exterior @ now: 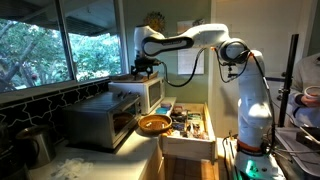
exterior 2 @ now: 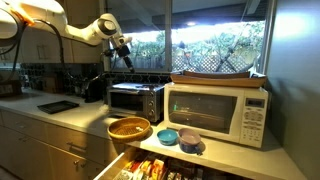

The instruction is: Move the orange sharpie from the top of the oven to the drawer

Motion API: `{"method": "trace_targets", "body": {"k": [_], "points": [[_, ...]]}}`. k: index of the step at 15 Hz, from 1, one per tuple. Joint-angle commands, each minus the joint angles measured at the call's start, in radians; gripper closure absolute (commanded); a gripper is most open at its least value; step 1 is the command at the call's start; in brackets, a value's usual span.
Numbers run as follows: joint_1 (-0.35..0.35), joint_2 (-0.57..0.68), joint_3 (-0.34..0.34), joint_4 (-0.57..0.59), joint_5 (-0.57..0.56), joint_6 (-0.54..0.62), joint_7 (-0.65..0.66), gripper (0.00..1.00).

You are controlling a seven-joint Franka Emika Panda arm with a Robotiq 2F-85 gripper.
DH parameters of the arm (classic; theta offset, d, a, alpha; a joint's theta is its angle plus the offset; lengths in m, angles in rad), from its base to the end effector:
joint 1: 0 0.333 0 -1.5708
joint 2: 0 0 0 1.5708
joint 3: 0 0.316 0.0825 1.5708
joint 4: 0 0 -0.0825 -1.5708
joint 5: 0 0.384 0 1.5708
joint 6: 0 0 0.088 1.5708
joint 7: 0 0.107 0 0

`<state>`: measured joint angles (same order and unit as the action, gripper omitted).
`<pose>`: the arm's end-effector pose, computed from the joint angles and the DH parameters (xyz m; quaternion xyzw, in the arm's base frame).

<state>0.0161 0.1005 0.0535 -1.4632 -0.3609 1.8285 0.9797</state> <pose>0.6107 0.0120 0.6493 0.8860 -0.4091 0.2004 0.0868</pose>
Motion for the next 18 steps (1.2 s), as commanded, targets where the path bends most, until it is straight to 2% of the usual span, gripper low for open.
{"method": "trace_targets", "body": {"k": [1, 11, 12, 14, 17, 18], "points": [[0.018, -0.001, -0.02, 0.003, 0.005, -0.002, -0.006, 0.0], [0.02, -0.001, -0.022, 0.003, 0.005, -0.002, -0.005, 0.0], [0.032, 0.091, -0.022, 0.116, -0.017, 0.061, 0.124, 0.0], [0.039, 0.126, -0.029, 0.164, -0.01, 0.106, 0.206, 0.0], [0.019, 0.163, -0.013, 0.195, 0.018, 0.213, 0.297, 0.0], [0.019, 0.122, -0.01, 0.143, -0.002, 0.187, 0.248, 0.0]]}}
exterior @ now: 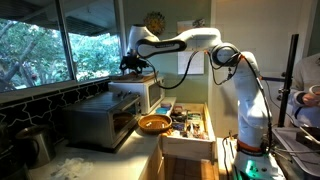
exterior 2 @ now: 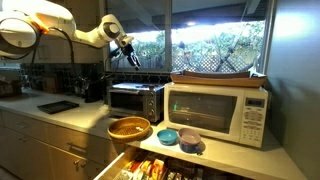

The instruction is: Move the orange sharpie from the top of the oven to the drawer

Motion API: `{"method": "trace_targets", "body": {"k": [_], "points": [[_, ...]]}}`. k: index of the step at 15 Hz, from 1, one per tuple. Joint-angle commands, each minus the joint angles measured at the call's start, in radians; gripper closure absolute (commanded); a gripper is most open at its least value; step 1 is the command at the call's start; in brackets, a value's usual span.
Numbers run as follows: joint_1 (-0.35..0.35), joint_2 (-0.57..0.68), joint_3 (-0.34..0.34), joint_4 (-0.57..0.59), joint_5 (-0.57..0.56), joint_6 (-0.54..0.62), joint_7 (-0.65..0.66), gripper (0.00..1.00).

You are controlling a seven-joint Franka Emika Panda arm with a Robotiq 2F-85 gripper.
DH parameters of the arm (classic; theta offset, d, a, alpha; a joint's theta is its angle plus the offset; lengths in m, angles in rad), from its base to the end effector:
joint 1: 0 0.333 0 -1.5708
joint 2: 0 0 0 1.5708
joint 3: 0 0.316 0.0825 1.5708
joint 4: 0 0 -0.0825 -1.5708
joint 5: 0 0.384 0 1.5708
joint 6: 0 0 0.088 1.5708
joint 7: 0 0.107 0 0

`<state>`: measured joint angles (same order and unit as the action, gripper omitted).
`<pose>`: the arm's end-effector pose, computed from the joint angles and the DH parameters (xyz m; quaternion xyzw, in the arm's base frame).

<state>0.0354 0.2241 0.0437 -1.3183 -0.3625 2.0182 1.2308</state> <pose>0.6591 0.0275 0.6650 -0.8220 0.4910 -0.2886 0.0051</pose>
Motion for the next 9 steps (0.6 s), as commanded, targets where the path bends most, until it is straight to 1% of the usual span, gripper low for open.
{"method": "trace_targets", "body": {"k": [1, 3, 4, 6, 9], "points": [[0.0, 0.014, 0.0, 0.013, 0.0, 0.013, 0.016, 0.0], [0.0, 0.031, 0.0, 0.033, 0.001, 0.02, 0.029, 0.0], [-0.003, 0.034, 0.004, 0.034, 0.014, 0.008, 0.016, 0.0], [-0.003, 0.049, 0.01, 0.041, 0.021, -0.05, -0.034, 0.0], [-0.006, 0.073, 0.002, 0.061, 0.0, -0.138, -0.085, 0.0]]}}
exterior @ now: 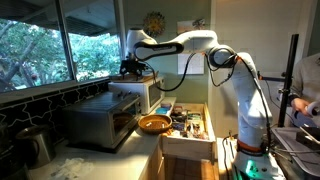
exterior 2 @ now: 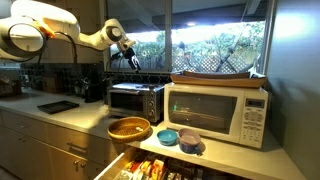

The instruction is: Move the orange sharpie from the top of the oven to the drawer

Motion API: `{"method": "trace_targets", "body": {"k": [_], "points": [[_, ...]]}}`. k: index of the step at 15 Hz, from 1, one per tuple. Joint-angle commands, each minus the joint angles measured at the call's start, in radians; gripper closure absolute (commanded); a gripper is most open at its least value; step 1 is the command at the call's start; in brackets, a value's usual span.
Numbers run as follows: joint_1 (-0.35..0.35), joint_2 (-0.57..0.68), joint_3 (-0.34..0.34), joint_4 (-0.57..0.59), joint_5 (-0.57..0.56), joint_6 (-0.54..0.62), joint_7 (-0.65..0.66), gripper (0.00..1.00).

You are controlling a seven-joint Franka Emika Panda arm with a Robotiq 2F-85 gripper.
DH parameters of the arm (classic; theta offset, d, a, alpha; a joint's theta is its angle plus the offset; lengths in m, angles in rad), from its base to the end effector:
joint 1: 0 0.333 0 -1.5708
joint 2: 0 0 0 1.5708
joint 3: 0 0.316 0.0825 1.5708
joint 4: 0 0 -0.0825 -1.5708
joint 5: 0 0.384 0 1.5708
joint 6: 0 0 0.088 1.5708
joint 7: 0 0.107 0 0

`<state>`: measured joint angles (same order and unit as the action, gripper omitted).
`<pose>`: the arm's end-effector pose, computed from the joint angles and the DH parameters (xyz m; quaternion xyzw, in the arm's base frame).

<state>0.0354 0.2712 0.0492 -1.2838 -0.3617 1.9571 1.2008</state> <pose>0.6695 0.0280 0.6440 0.8350 -0.4848 0.2597 0.0187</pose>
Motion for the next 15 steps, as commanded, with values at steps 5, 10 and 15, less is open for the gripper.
{"method": "trace_targets", "body": {"k": [5, 10, 15], "points": [[-0.018, 0.026, -0.008, 0.005, 0.005, -0.084, -0.064, 0.0], [-0.02, 0.059, -0.006, 0.051, 0.026, -0.171, -0.073, 0.0], [0.004, 0.165, -0.061, 0.211, 0.117, -0.325, -0.106, 0.03]]}}
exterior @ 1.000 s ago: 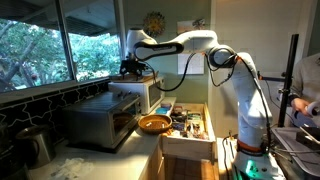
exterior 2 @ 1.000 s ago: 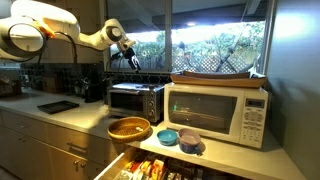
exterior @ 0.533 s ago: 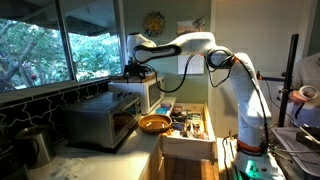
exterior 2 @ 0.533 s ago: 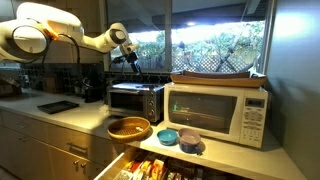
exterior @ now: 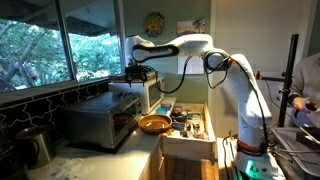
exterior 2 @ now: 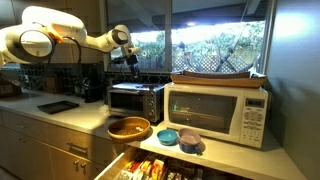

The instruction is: Move the orange sharpie from the top of the oven to the drawer

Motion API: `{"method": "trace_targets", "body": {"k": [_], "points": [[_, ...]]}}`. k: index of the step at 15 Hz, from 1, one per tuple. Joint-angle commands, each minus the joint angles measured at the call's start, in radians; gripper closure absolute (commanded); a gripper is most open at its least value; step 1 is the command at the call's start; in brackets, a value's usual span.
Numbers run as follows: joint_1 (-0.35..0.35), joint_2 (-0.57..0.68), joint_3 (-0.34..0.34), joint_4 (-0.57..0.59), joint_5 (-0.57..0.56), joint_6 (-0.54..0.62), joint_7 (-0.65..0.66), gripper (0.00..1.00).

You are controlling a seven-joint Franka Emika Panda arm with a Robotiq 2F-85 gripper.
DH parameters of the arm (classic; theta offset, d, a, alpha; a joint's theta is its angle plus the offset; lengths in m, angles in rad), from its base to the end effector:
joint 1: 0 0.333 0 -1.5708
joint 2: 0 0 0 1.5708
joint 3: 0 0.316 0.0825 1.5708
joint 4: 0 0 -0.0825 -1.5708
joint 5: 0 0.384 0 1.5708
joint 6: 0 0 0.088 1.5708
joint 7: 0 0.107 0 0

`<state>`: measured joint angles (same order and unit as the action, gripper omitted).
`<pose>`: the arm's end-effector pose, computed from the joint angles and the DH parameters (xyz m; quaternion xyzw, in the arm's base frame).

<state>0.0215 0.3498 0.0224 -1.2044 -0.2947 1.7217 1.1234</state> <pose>0.6735 -0.0003 0.6034 0.8506 -0.4993 0.1477 0.0735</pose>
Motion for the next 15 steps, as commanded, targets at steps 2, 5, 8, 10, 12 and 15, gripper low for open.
{"method": "trace_targets", "body": {"k": [2, 5, 8, 10, 12, 15], "points": [[-0.001, 0.128, -0.016, 0.184, 0.034, -0.09, -0.025, 0.08], [-0.005, 0.193, -0.008, 0.253, 0.048, -0.039, -0.031, 0.17], [0.002, 0.248, 0.003, 0.309, 0.049, 0.005, -0.033, 0.22], [0.009, 0.278, 0.009, 0.348, 0.046, -0.001, -0.029, 0.26], [0.01, 0.303, 0.012, 0.382, 0.047, -0.007, -0.025, 0.3], [0.007, 0.335, 0.017, 0.423, 0.052, -0.009, -0.026, 0.42]]}}
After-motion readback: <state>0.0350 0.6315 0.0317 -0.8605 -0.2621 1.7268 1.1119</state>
